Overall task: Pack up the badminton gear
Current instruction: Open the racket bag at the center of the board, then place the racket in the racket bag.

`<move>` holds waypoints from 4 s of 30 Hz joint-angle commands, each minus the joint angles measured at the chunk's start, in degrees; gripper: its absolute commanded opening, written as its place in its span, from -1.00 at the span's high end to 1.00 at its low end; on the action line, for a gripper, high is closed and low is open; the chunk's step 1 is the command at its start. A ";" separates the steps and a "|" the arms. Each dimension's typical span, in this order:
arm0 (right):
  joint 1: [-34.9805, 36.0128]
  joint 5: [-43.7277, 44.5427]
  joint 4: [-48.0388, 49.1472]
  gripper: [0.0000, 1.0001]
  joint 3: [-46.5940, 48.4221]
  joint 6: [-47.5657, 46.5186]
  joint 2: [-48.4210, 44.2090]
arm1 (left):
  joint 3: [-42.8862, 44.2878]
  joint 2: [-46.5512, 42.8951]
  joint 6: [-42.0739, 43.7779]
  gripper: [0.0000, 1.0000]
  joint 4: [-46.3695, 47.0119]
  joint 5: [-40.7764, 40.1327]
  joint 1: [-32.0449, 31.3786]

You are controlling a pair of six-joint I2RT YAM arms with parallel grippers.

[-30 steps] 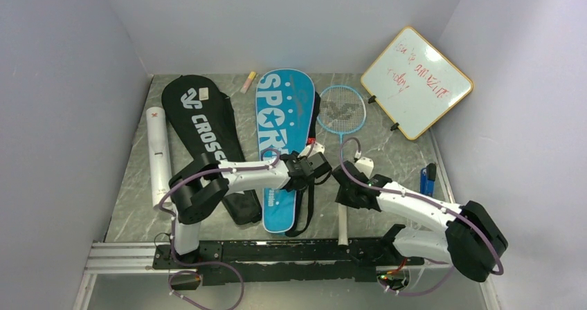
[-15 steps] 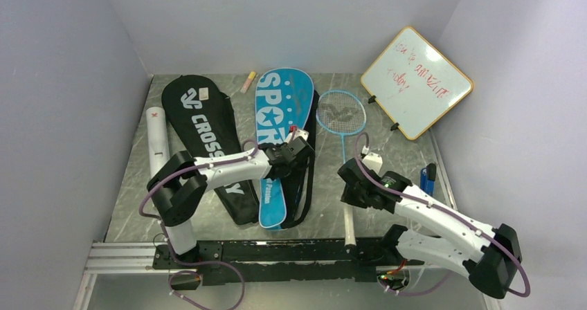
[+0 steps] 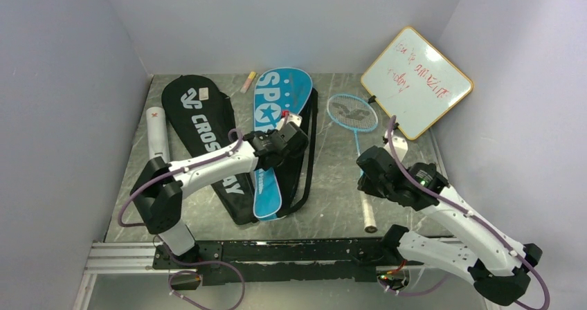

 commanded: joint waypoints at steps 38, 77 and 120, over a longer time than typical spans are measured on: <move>0.17 -26.61 16.30 1.00 -4.49 -23.19 -9.10 | 3.95 -4.80 2.88 0.90 4.07 1.61 2.71; 1.91 -11.78 57.91 0.14 -14.59 -21.43 35.11 | -4.56 -5.88 2.78 0.90 8.51 6.72 2.70; 8.17 -12.41 35.86 1.00 -17.61 -16.15 4.87 | 0.99 -6.71 4.65 0.90 6.78 7.63 2.71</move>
